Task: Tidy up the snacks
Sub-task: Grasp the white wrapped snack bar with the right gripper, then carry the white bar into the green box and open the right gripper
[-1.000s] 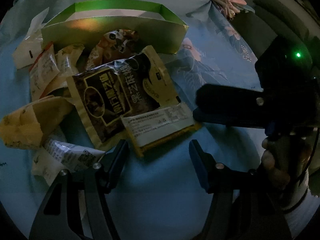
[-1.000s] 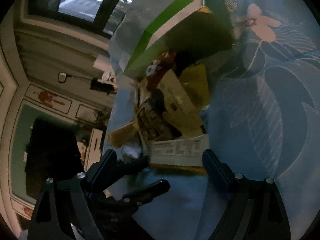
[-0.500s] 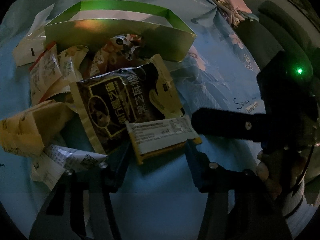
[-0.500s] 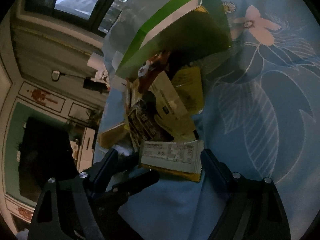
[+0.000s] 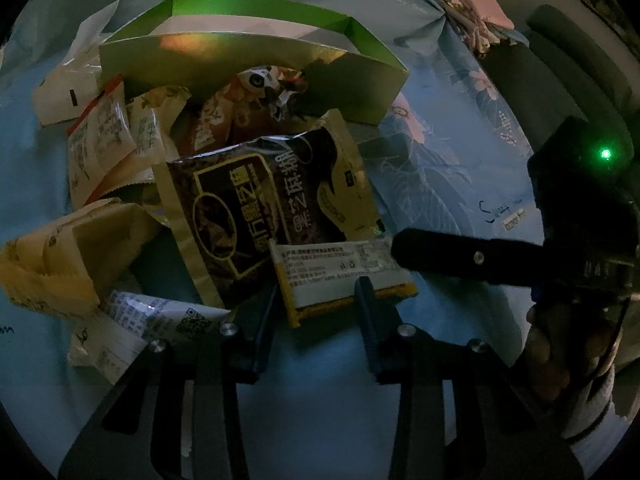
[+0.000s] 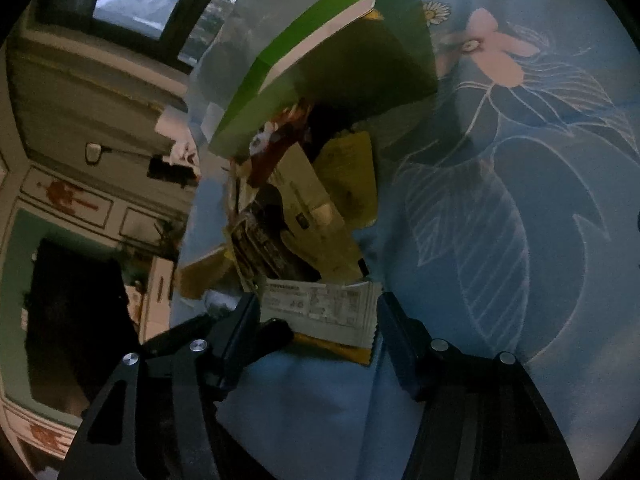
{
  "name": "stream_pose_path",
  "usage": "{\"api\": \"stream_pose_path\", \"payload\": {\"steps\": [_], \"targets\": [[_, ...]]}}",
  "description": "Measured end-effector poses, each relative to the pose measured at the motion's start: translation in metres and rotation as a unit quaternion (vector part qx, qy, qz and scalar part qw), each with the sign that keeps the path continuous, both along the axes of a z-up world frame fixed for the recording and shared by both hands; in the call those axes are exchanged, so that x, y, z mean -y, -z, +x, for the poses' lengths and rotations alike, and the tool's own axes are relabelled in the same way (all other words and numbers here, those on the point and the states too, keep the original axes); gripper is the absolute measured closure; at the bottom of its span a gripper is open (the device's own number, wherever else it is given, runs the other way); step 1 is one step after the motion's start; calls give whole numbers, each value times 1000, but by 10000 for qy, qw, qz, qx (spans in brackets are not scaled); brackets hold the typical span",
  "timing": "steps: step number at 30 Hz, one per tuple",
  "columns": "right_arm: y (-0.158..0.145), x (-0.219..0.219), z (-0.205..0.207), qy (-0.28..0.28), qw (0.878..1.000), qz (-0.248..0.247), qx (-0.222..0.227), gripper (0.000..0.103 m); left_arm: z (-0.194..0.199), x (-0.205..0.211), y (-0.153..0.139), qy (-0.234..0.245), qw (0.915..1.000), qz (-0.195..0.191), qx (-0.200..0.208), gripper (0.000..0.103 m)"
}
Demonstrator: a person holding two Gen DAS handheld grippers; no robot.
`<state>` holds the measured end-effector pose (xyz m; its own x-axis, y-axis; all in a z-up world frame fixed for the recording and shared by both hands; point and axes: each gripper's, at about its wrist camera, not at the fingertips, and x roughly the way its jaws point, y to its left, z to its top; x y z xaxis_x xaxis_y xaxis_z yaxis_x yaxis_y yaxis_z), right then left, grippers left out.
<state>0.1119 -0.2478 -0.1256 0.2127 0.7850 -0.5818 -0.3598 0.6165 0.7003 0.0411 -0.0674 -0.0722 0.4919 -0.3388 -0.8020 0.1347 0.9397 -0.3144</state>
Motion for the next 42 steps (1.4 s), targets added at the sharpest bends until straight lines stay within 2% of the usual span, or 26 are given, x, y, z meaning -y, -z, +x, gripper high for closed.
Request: {"api": "stream_pose_path", "payload": {"steps": [5,9,14,19,20,22,23,25,30,35,39,42], "targets": [[-1,-6,-2,-206,9998,-10,20,39,2,-3,1,-38,10000,-50,-16,68],[2,8,2,50,9997,132,-180,40,3,-4,1,-54,10000,-51,-48,69],[0,-2,-5,-92,9997,-182,-101,37,4,-2,1,-34,10000,-39,-51,69],[0,-5,-3,-110,9999,100,-84,35,5,-6,1,-102,9999,-61,-40,71],[0,-5,-5,-98,9999,107,-25,37,4,-7,1,-102,9999,-87,-31,72],[0,-4,-8,18,10000,7,74,55,4,-6,1,-102,9999,-50,-6,73],[3,-3,-8,65,10000,-10,35,61,3,-6,0,-104,9999,-43,6,73],[7,2,-6,192,9998,-60,-32,81,2,-5,-1,-90,9999,-62,43,74],[-2,7,-18,185,9996,-92,184,82,-11,5,-16,6,9992,176,345,74],[-35,14,-23,203,9984,108,525,82,-12,6,-47,23,9973,131,719,74],[-64,14,-12,250,9957,226,858,82,7,4,-73,1,9951,160,972,74],[-85,10,7,327,9928,398,1084,82,36,2,-96,1,9924,227,1207,74]]}}
